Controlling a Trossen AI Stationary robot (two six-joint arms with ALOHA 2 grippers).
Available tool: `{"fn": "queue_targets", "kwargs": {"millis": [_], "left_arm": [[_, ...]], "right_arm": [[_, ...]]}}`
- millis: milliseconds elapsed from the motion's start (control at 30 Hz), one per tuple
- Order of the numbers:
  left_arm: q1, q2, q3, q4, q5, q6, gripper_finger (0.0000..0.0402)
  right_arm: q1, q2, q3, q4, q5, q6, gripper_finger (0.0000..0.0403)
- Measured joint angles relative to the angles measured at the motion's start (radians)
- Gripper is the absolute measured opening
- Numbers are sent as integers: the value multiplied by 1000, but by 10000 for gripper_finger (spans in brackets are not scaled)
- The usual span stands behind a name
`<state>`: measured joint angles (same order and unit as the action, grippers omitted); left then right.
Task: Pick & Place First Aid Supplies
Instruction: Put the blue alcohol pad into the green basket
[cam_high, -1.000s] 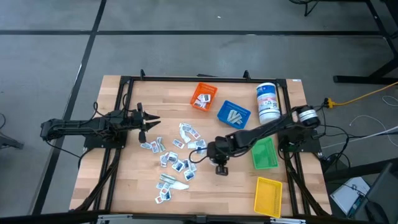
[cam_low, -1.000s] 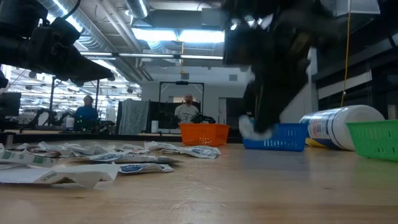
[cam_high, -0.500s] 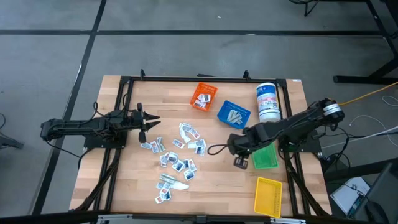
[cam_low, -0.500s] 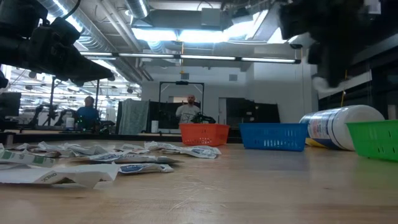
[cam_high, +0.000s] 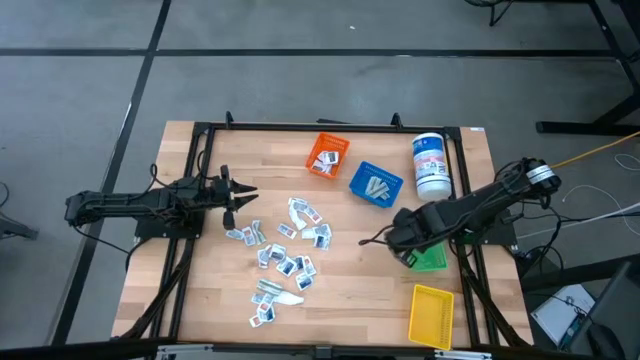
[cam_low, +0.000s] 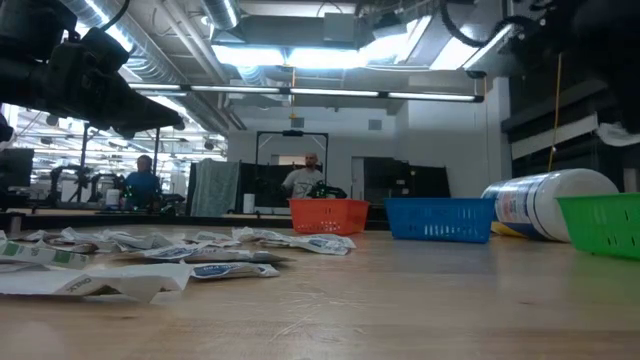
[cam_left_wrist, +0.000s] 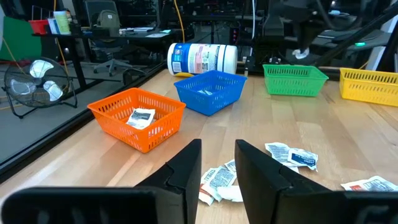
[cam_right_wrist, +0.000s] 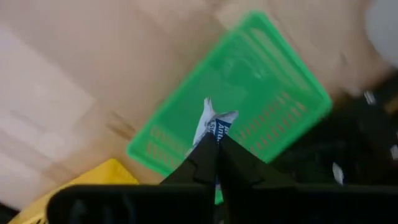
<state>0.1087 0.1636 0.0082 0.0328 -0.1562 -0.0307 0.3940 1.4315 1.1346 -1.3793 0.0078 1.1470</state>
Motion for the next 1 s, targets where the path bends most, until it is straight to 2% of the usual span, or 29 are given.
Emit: {"fn": "queue_targets", "kwargs": {"millis": [167, 367, 667, 833, 1000], "left_arm": [[0, 0, 0, 0, 0, 0, 91], [0, 0, 0, 0, 0, 0, 93], [0, 0, 0, 0, 0, 0, 91], [0, 0, 0, 0, 0, 0, 92], [0, 0, 0, 0, 0, 0, 91]], "right_arm": [[23, 0, -59, -14, -11, 171, 13], [50, 0, -167, 48, -139, 303, 48], [61, 1, -307, 326, -158, 376, 130], [53, 1, -320, 358, -161, 420, 161], [29, 1, -252, 365, -157, 413, 164]]}}
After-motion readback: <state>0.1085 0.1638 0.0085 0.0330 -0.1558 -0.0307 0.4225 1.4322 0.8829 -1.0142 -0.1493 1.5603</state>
